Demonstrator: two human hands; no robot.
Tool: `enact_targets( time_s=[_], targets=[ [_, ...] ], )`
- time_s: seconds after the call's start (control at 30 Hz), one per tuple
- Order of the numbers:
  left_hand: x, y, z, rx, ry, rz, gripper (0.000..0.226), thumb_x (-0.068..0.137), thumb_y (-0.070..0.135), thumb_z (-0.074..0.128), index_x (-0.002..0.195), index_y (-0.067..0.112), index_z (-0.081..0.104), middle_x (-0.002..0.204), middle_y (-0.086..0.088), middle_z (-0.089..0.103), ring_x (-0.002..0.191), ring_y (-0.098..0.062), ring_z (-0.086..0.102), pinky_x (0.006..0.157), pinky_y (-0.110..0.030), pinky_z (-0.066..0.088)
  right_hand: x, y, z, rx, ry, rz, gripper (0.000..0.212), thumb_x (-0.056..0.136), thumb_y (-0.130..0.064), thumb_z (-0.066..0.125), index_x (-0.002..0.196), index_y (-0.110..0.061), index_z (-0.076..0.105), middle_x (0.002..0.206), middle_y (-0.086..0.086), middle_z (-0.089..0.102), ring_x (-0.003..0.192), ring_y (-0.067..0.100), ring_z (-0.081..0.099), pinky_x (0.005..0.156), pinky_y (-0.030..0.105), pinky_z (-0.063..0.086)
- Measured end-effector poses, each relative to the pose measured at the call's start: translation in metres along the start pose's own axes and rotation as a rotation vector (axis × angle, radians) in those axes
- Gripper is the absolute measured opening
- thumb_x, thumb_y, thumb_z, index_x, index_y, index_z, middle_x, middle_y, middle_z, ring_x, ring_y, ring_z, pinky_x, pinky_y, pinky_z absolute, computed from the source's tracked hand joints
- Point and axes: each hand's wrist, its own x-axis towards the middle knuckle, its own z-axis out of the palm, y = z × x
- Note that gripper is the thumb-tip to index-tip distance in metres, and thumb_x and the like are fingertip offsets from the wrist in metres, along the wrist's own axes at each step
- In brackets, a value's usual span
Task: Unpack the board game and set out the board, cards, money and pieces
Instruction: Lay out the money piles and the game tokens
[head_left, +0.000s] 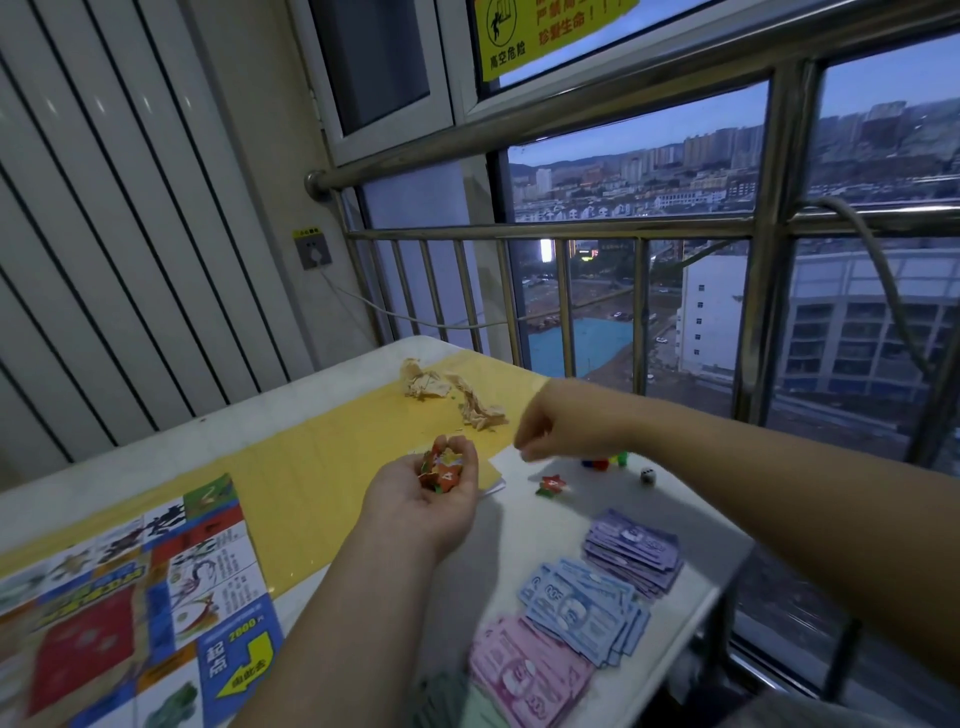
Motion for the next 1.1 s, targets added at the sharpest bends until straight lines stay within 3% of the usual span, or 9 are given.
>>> enact_targets(
  time_s=[0.17,0.3,0.37,0.43,0.53,0.7,0.87,1.0,1.1],
  targets=[
    [-0.004,0.003,-0.004,0.022,-0.015,-0.012,0.021,0.095,-0.001,0.037,0.084,-0.005,0.054,0.083,-0.016,0.053,0.074,-0.022,0.053,0.084,-0.031,0.050,0.010,0.004,0.018,-0.366,-0.222,0.092,0.021,0.088,-0.027,0.064,0.097,-0.009,0.070,0.097,0.008,0.067,0.093,0.026,0.060,0.074,0.024,0.048],
    [-0.003,0.004,-0.005,0.024,-0.018,0.000,0.017,0.095,-0.003,0.036,0.088,-0.007,0.051,0.085,-0.014,0.055,0.076,-0.023,0.053,0.084,-0.031,0.051,0.026,0.001,0.014,-0.367,-0.332,0.174,0.039,0.084,-0.023,0.070,0.117,-0.002,0.065,0.111,0.012,0.067,0.070,0.017,0.058,0.037,0.007,0.036],
    [-0.002,0.005,-0.006,0.021,-0.019,-0.003,0.017,0.095,-0.002,0.036,0.090,-0.006,0.052,0.086,-0.014,0.055,0.083,-0.023,0.054,0.083,-0.031,0.051,0.029,-0.002,0.011,-0.312,-0.352,0.216,0.041,0.082,-0.019,0.072,0.118,-0.001,0.063,0.104,0.010,0.066,0.066,0.016,0.058,0.050,0.012,0.045],
    [-0.001,0.006,-0.007,0.038,-0.019,-0.020,0.020,0.096,0.001,0.037,0.087,-0.005,0.054,0.088,-0.015,0.054,0.088,-0.022,0.054,0.080,-0.032,0.050,0.032,-0.003,0.010,-0.285,-0.373,0.250,0.042,0.081,-0.018,0.074,0.117,0.000,0.062,0.105,0.009,0.066,0.085,0.023,0.065,0.074,0.027,0.053],
    [0.000,0.007,-0.009,0.042,-0.015,-0.033,0.029,0.098,0.008,0.037,0.081,-0.006,0.056,0.085,-0.016,0.053,0.080,-0.021,0.054,0.075,-0.033,0.048,0.033,-0.003,0.010,-0.251,-0.416,0.281,0.043,0.081,-0.020,0.074,0.116,0.002,0.062,0.101,0.011,0.064,0.086,0.023,0.060,0.092,0.037,0.052],
    [0.002,0.006,-0.010,0.004,-0.001,-0.037,0.032,0.101,0.015,0.034,0.090,-0.006,0.056,0.078,-0.015,0.054,0.076,-0.021,0.054,0.074,-0.032,0.046,0.035,-0.003,0.009,-0.252,-0.442,0.303,0.042,0.082,-0.023,0.073,0.115,0.001,0.064,0.105,0.012,0.066,0.086,0.021,0.057,0.093,0.038,0.051],
    [0.002,0.006,-0.011,0.018,-0.003,-0.037,0.022,0.096,0.001,0.033,0.097,-0.005,0.054,0.076,-0.014,0.055,0.094,-0.021,0.054,0.077,-0.031,0.045,0.035,-0.003,0.010,-0.287,-0.407,0.307,0.045,0.081,-0.026,0.074,0.116,-0.001,0.064,0.114,0.013,0.066,0.086,0.022,0.059,0.092,0.035,0.052],
    [0.001,0.006,-0.009,0.048,-0.005,-0.023,0.021,0.095,-0.002,0.036,0.092,-0.005,0.056,0.079,-0.014,0.054,0.077,-0.020,0.054,0.076,-0.030,0.045,0.033,-0.002,0.010,-0.261,-0.393,0.316,0.047,0.080,-0.025,0.076,0.118,-0.001,0.062,0.117,0.012,0.065,0.105,0.027,0.063,0.093,0.037,0.051],
    [0.001,0.007,-0.009,0.056,-0.007,-0.005,0.020,0.095,-0.001,0.037,0.102,-0.005,0.055,0.080,-0.015,0.054,0.074,-0.020,0.053,0.075,-0.030,0.046,0.034,-0.002,0.010,-0.286,-0.381,0.296,0.046,0.079,-0.027,0.075,0.117,-0.003,0.063,0.116,0.009,0.065,0.097,0.023,0.061,0.092,0.035,0.051]
  ],
)
